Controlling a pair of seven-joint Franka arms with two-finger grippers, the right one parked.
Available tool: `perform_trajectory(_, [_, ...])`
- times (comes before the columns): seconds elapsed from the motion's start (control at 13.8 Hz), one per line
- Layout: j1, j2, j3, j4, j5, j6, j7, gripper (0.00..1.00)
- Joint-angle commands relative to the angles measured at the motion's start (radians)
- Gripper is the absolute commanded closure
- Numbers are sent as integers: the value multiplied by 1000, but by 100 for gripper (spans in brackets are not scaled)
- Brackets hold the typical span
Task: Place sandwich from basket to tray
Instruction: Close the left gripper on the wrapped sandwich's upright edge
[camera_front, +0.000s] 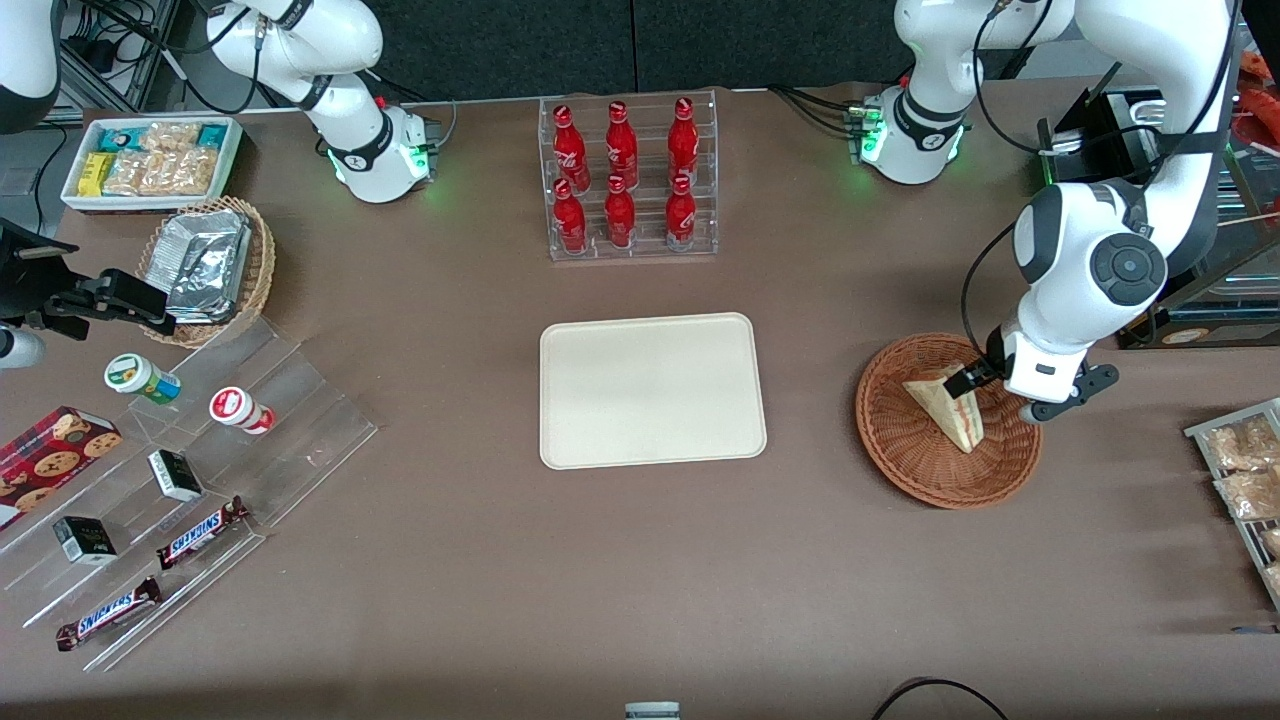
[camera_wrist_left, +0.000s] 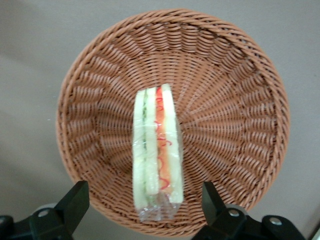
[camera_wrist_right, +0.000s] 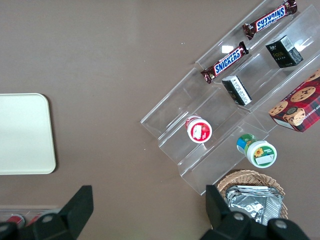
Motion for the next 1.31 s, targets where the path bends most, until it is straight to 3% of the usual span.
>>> perform_trajectory(0.0, [-31, 26, -3, -9, -17, 43, -22, 1])
perform_trajectory(1.23, [-40, 80, 35, -41, 0, 105, -63, 1])
